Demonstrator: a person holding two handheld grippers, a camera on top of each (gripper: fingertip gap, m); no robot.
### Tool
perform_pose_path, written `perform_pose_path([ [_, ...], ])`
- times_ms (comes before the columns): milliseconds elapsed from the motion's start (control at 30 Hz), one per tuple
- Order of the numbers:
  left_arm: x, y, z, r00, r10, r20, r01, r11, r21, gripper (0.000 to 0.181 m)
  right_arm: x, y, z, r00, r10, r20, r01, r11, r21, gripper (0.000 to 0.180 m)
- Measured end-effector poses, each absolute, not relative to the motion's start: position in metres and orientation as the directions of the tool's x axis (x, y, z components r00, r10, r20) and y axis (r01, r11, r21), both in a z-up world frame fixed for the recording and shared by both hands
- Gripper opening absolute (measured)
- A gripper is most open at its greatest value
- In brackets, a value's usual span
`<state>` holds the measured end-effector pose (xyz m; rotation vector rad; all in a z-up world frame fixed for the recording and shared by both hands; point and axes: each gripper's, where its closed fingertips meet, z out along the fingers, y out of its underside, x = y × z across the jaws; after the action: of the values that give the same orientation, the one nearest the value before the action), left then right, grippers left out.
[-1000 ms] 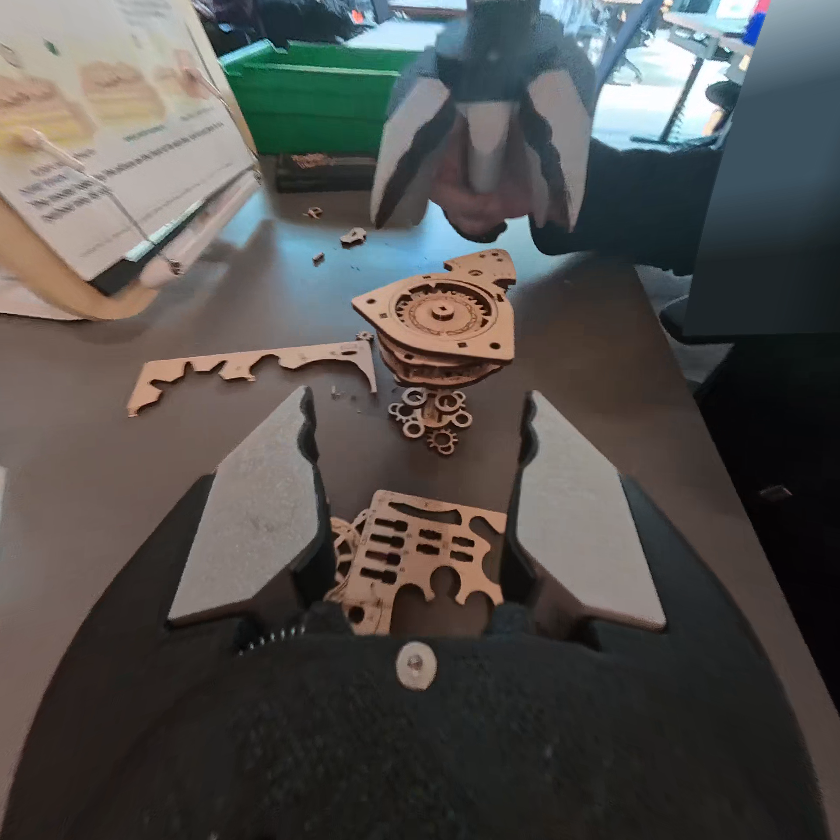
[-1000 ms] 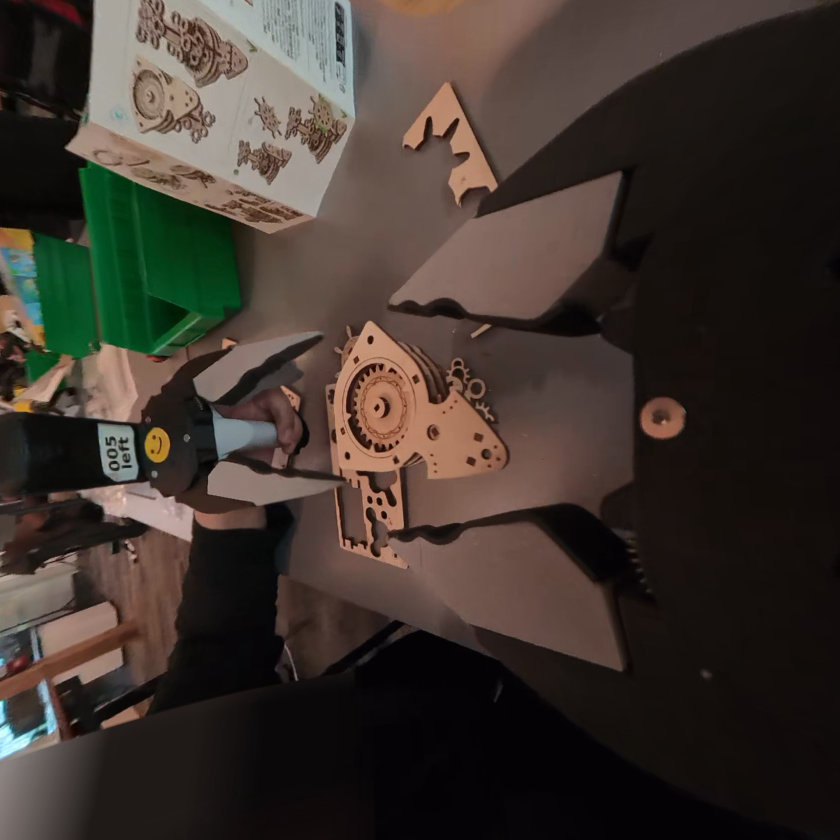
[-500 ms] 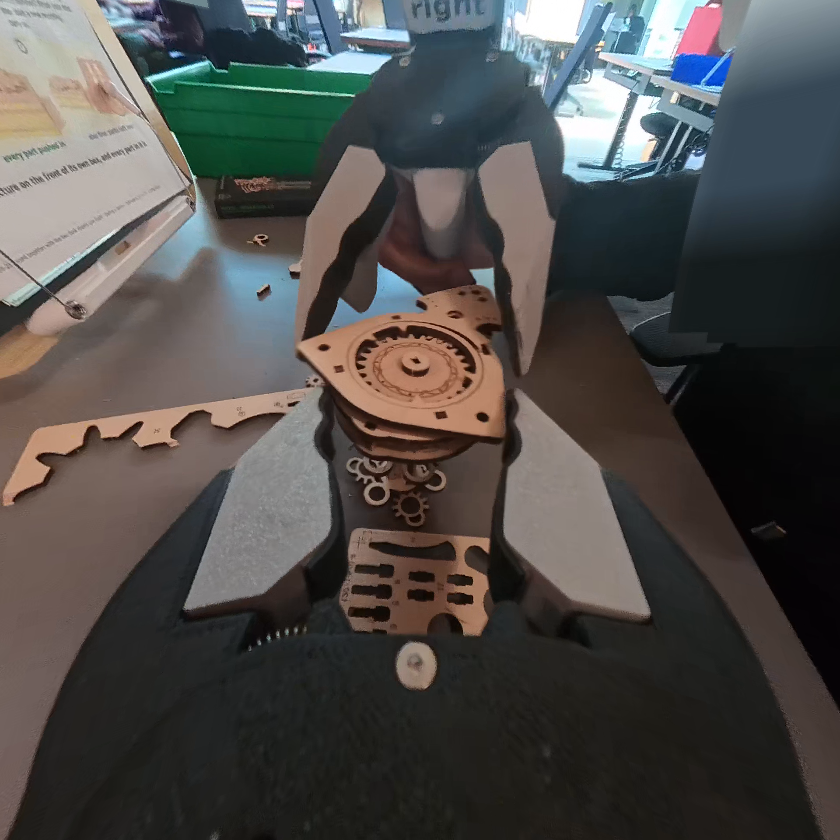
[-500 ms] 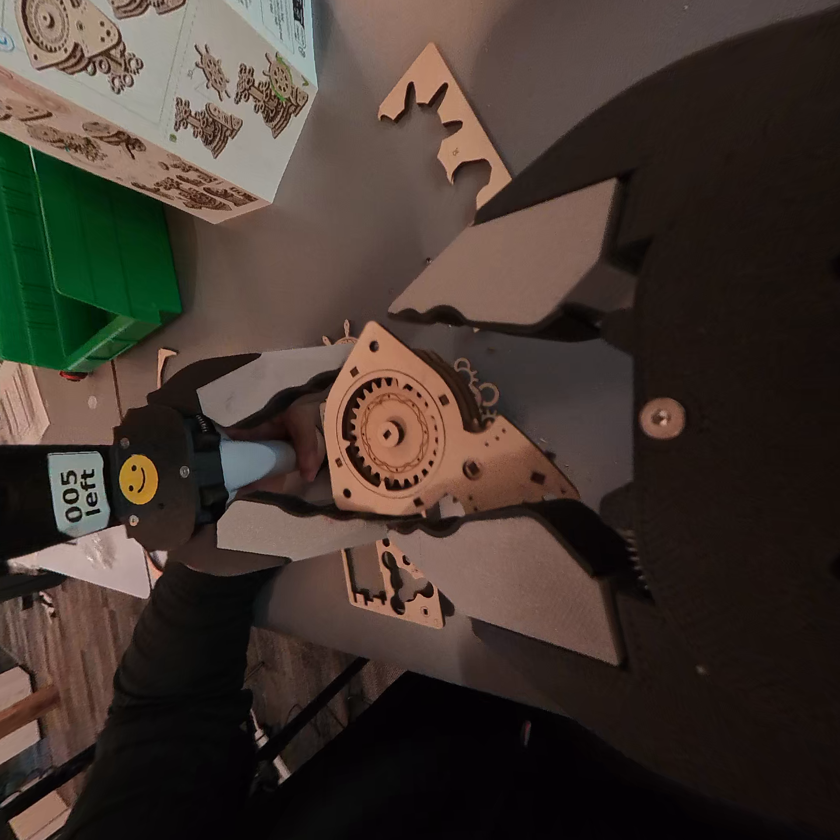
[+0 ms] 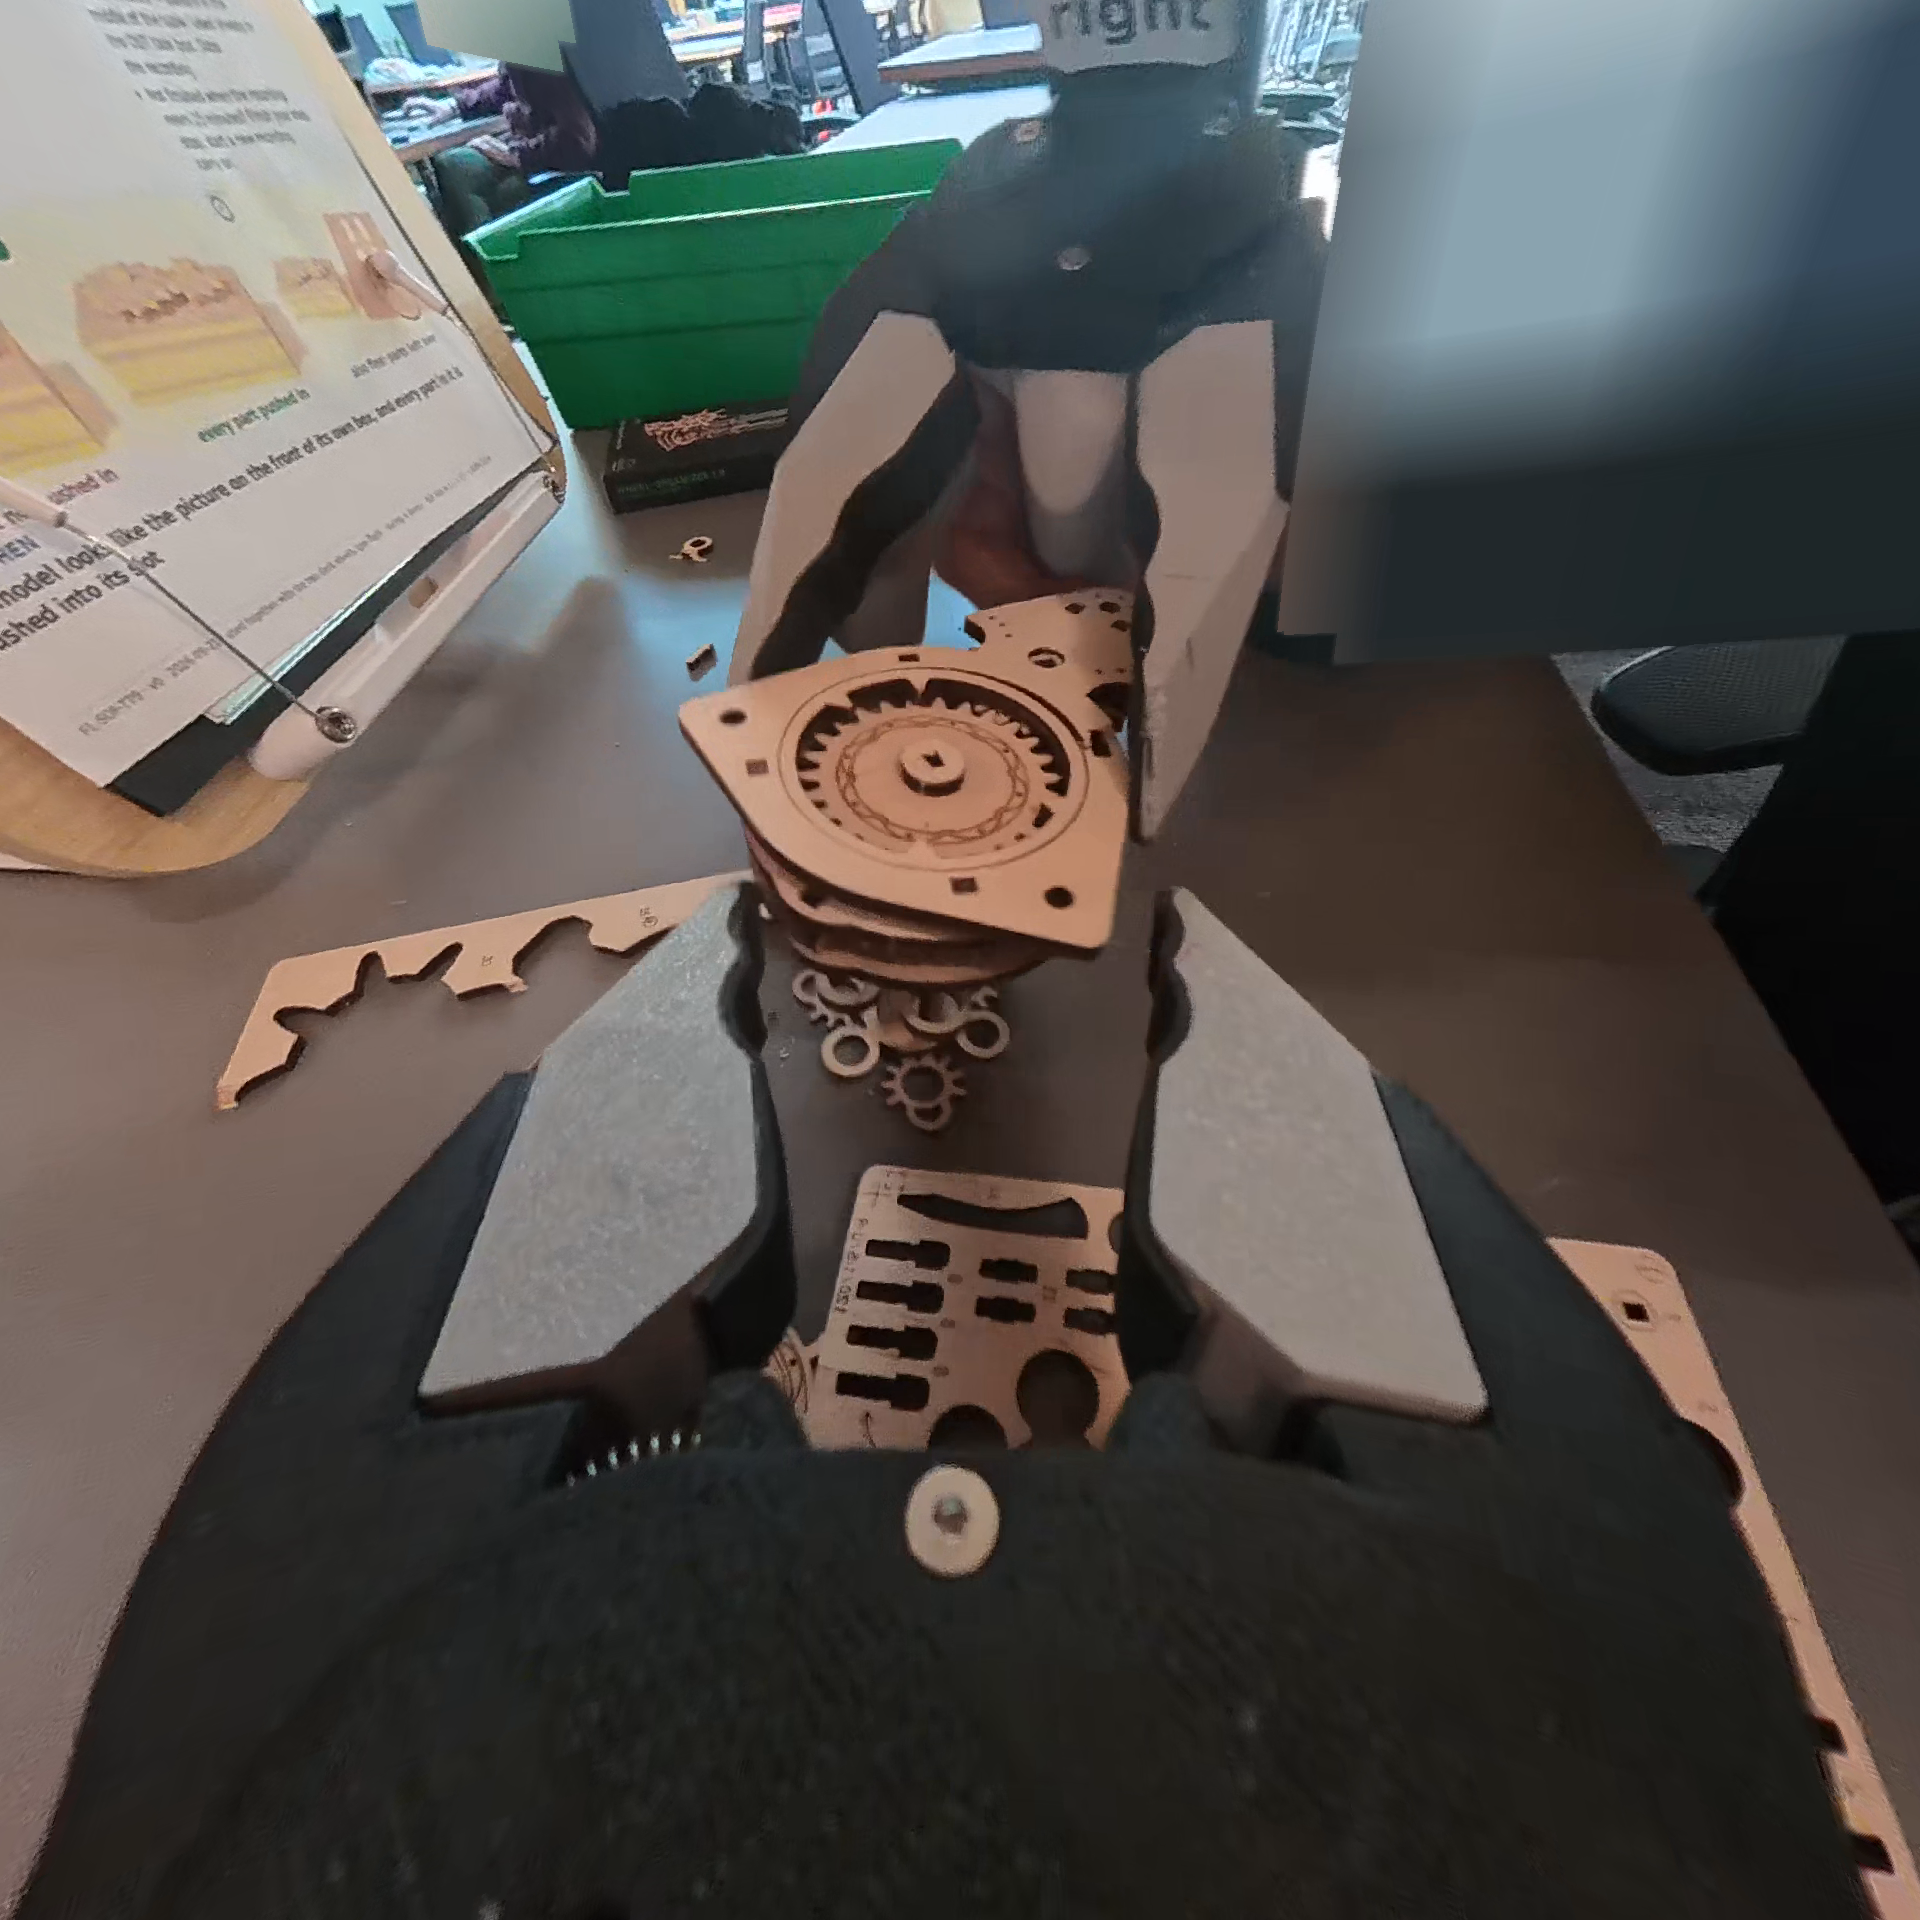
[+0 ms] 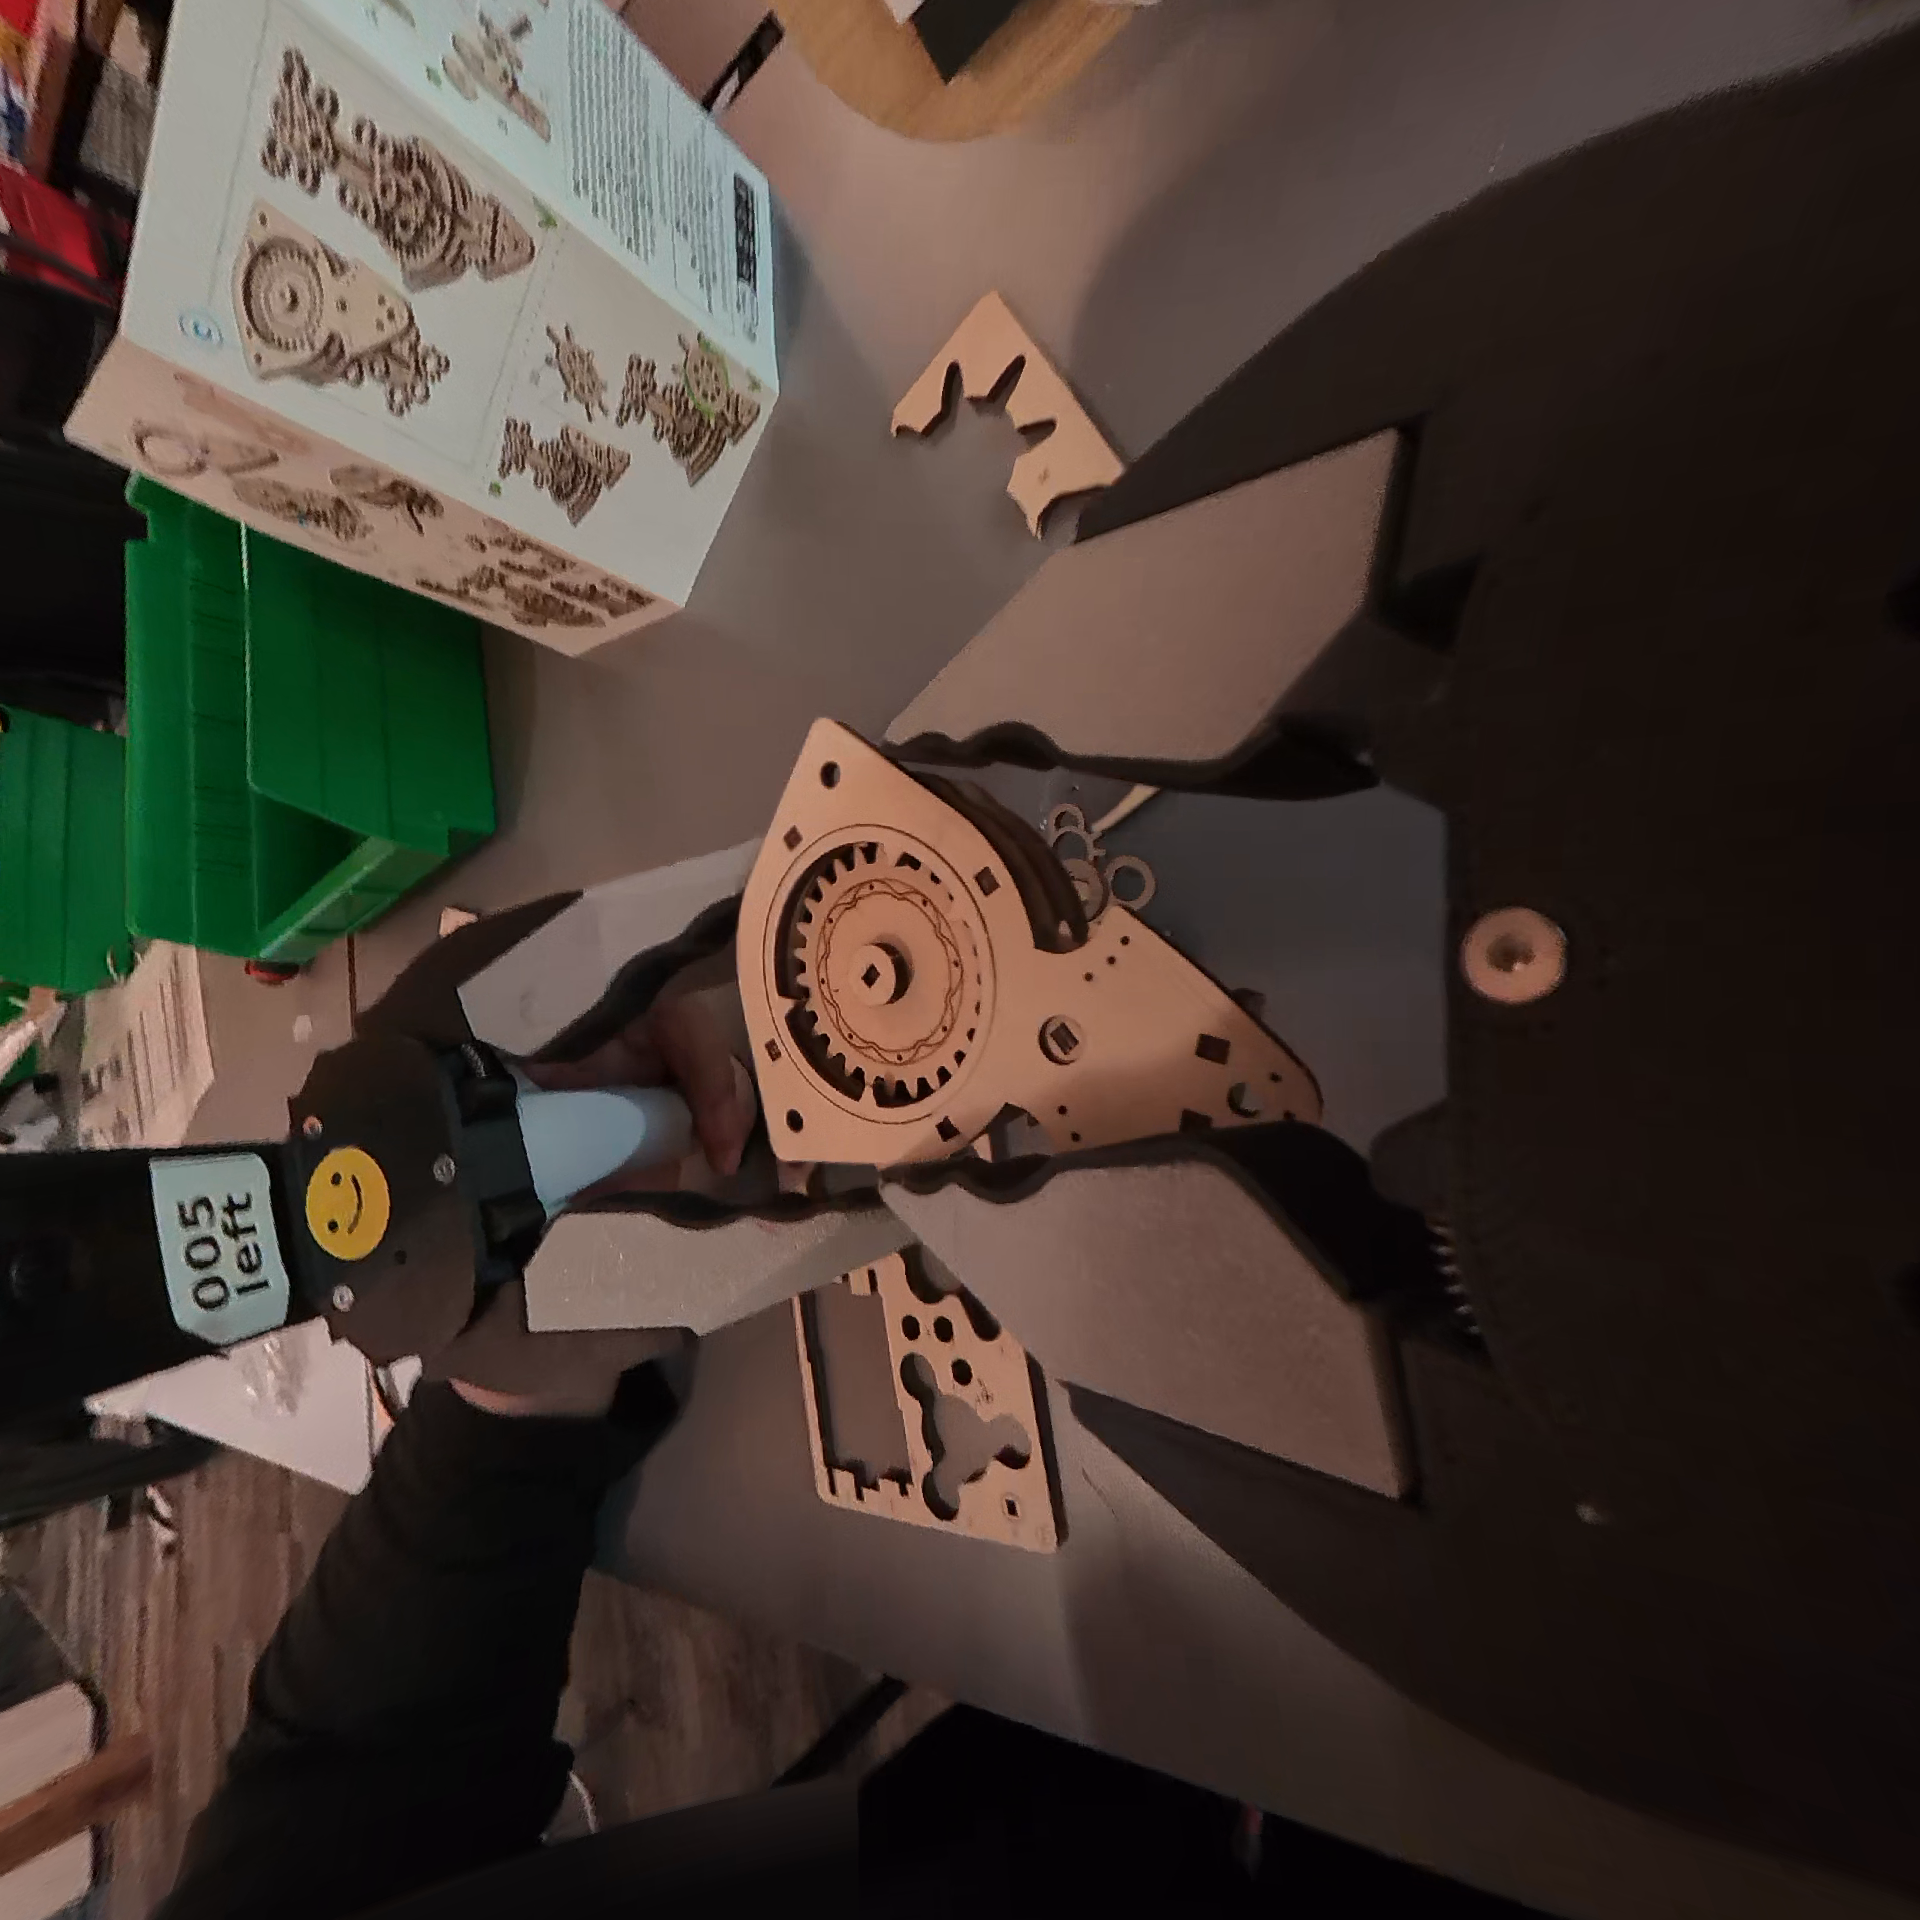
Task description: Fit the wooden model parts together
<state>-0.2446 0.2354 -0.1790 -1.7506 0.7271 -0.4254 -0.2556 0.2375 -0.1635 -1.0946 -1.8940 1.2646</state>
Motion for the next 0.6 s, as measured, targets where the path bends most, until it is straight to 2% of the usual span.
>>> perform_pose_path([
  [167,-0.244,0.241,-0.177,0.761,-0.643,-0.08,-0.245,-0.172,-0.954,0.08,-0.254,0.232,-0.144,-0.502,0.846,-0.177,0.277,-0.036,-0.96,0.073],
  [367,-0.245,0.239,-0.171,0.762,-0.643,-0.076,-0.216,-0.142,-0.966,0.062,-0.254,0.229,-0.15,-0.507,0.836,-0.211,0.298,-0.059,-0.953,0.073],
  [500,-0.247,0.241,-0.171,0.771,-0.637,-0.007,-0.159,-0.182,-0.97,0.063,-0.255,0.232,-0.155,-0.505,0.783,-0.362,0.356,-0.193,-0.914,0.073],
  [600,-0.246,0.239,-0.169,0.758,-0.651,0.046,-0.119,-0.207,-0.971,0.069,-0.256,0.233,-0.156,-0.514,0.766,-0.387,0.366,-0.213,-0.906,0.072],
])
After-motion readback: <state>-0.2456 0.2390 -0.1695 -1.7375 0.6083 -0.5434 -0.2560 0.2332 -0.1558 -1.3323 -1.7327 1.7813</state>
